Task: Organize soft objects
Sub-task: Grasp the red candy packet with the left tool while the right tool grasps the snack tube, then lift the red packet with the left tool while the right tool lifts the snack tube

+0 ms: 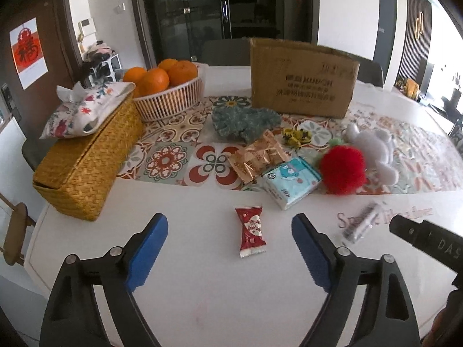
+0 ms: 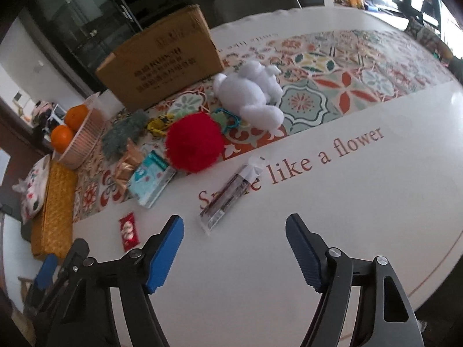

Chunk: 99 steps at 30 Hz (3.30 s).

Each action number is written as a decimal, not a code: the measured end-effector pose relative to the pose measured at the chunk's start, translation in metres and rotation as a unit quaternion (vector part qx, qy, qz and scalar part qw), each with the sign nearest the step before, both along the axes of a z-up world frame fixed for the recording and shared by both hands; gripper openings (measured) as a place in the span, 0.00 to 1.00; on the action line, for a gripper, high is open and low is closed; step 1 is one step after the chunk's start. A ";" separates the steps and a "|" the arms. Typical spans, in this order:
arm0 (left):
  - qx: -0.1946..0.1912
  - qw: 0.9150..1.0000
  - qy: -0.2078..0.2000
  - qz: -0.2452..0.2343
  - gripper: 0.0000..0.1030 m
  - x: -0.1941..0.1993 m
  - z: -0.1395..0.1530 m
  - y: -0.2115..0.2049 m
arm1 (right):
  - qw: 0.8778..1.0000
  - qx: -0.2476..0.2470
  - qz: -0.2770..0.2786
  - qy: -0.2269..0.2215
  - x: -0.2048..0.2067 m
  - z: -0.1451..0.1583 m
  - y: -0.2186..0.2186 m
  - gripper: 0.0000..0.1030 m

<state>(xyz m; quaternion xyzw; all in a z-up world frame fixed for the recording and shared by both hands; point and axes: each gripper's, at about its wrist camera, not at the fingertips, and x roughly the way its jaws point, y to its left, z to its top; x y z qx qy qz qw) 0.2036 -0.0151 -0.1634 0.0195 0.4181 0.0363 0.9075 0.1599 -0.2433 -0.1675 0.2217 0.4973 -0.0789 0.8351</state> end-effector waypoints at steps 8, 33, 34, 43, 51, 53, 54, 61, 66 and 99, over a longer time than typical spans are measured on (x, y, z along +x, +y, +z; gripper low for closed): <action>0.004 1.000 0.027 0.001 0.72 0.028 -0.041 0.000 | 0.999 0.002 -0.039 0.009 0.026 -0.029 0.001 0.64; -0.020 0.994 0.102 -0.039 0.24 0.058 -0.079 -0.006 | 0.995 -0.093 -0.008 0.041 0.065 -0.058 0.016 0.43; -0.014 0.994 0.100 -0.045 0.24 0.058 -0.079 -0.007 | 0.994 -0.102 -0.001 0.039 0.065 -0.058 0.018 0.40; -0.029 0.993 0.089 -0.076 0.22 0.052 -0.073 -0.012 | 0.982 -0.156 0.108 0.001 0.050 -0.058 0.035 0.26; -0.037 0.993 0.071 -0.090 0.22 0.044 -0.062 -0.018 | 0.978 -0.157 0.140 -0.017 0.028 -0.054 0.042 0.23; -0.041 0.992 0.069 -0.092 0.22 0.043 -0.059 -0.019 | 0.976 -0.158 0.145 -0.020 0.029 -0.054 0.044 0.22; -0.043 0.992 0.068 -0.093 0.22 0.042 -0.058 -0.020 | 0.976 -0.159 0.145 -0.022 0.029 -0.052 0.042 0.22; -0.052 0.992 0.051 -0.099 0.22 0.041 -0.039 -0.023 | 0.977 -0.159 0.138 -0.046 0.026 -0.027 0.040 0.22; -0.051 0.993 0.024 -0.101 0.22 0.042 -0.015 -0.024 | 0.976 -0.153 0.135 -0.070 0.026 -0.005 0.038 0.22; -0.062 0.988 -0.094 -0.110 0.22 0.072 0.108 -0.034 | 0.966 -0.102 0.126 -0.201 0.067 0.113 0.017 0.14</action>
